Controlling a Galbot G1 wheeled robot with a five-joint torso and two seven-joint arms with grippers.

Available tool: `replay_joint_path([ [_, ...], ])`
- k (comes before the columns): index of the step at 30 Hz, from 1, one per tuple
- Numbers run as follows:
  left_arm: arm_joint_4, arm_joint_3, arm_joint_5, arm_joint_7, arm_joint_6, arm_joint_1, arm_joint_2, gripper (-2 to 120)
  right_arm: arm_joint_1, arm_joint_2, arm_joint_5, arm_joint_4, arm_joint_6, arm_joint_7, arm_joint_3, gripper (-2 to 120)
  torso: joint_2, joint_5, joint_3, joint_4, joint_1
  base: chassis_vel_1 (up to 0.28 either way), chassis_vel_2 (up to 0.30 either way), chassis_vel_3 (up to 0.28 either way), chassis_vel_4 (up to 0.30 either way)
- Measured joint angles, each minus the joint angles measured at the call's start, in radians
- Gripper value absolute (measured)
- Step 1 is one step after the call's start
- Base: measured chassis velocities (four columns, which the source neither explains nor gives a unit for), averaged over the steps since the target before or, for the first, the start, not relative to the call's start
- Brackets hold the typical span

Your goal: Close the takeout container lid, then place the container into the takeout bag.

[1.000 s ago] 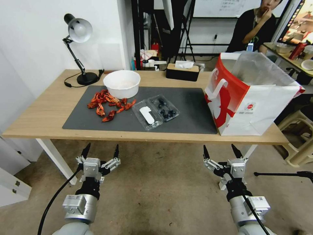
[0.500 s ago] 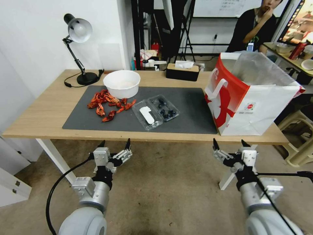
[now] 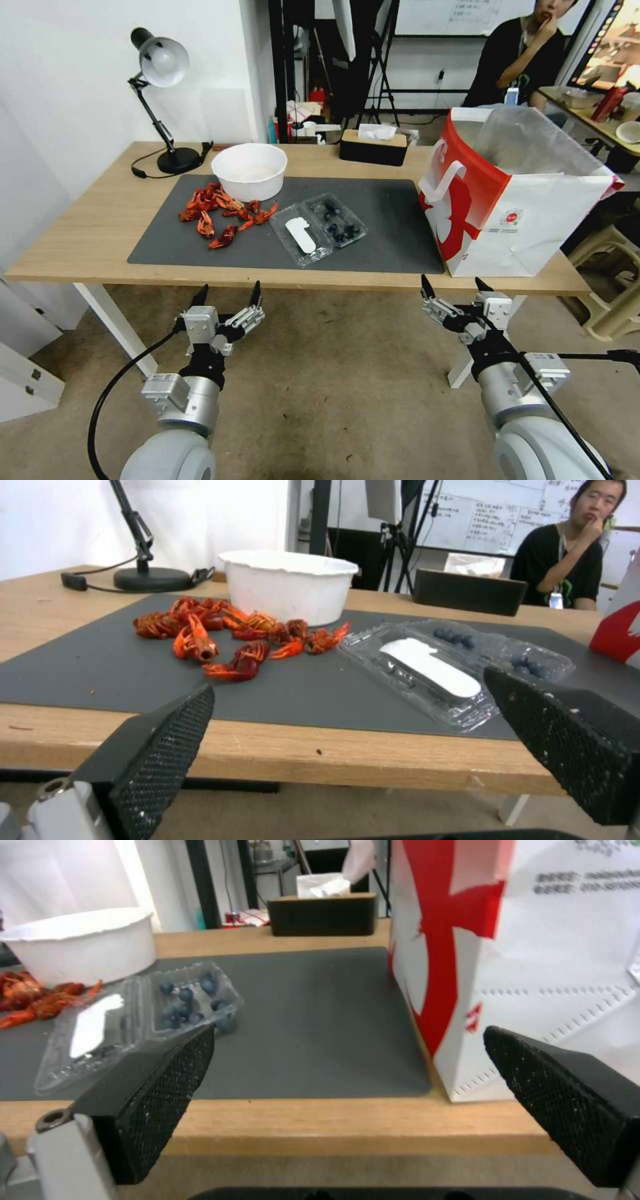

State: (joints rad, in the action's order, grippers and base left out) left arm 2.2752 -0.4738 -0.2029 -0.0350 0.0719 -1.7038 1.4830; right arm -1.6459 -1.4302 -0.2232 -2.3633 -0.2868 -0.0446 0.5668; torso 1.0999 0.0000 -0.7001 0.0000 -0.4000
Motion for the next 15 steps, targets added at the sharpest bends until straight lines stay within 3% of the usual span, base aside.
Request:
replay_joint_path([
  [8, -0.010, -0.011, -0.001, 0.007, -0.009, 0.000, -0.006, 100, 0.117, 0.076, -0.062, 0.023, -0.054, -0.073, -0.075, 100, 0.000, -0.0001, 0.000, 0.0001, 0.000, 0.000, 0.000, 0.000, 0.000],
  [15, -0.011, -0.033, -0.001, 0.007, -0.022, -0.006, 0.004, 100, 0.273, 0.156, -0.146, 0.137, -0.087, -0.167, -0.176, 100, 0.000, -0.0001, 0.000, 0.0000, 0.000, 0.000, 0.000, 0.000, 0.000],
])
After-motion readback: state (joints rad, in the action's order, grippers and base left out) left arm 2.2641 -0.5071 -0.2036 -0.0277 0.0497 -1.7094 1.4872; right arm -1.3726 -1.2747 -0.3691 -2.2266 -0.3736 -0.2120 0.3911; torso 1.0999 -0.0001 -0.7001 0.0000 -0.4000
